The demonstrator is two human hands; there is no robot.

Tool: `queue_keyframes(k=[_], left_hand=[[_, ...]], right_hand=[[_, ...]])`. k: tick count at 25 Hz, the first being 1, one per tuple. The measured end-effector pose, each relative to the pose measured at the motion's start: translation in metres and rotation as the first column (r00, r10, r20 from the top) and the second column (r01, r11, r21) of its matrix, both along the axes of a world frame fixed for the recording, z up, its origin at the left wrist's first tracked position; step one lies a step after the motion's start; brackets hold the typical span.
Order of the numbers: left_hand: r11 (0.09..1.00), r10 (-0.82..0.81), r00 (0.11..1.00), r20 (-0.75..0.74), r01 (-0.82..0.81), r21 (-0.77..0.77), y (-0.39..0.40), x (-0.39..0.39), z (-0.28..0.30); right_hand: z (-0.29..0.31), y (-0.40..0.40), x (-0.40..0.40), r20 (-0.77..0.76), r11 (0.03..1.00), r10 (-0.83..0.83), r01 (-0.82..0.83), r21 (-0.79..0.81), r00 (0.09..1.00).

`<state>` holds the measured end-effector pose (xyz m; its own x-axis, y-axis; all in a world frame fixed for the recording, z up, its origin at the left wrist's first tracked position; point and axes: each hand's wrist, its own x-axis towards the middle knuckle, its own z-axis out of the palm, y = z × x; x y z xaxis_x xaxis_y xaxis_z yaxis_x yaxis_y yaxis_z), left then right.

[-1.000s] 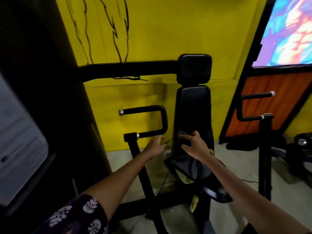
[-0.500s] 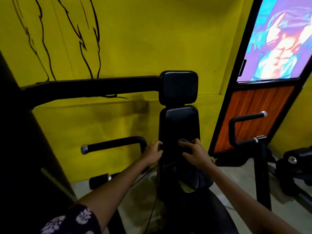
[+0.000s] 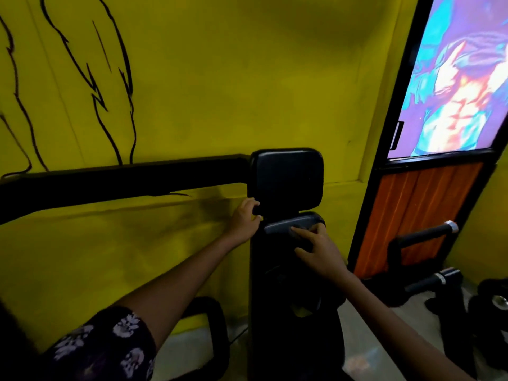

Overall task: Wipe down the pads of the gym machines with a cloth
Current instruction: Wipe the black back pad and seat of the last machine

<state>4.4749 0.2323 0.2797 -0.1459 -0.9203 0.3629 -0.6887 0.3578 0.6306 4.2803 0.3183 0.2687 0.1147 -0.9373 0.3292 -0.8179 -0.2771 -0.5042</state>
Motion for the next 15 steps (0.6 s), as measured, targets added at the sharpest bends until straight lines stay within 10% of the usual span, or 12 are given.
queue_keyframes(k=[8, 15], left_hand=[[0.953, 0.053, 0.997, -0.064, -0.070, -0.294, -0.149, -0.020, 0.056], [0.740, -0.059, 0.968, -0.242, -0.120, -0.662, -0.185, -0.027, 0.032]], right_hand=[[0.030, -0.114, 0.017, 0.158, 0.969, -0.067, 0.102, -0.224, 0.985], [0.005, -0.206, 0.067, 0.367, 0.803, -0.188, 0.358, -0.477, 0.911]])
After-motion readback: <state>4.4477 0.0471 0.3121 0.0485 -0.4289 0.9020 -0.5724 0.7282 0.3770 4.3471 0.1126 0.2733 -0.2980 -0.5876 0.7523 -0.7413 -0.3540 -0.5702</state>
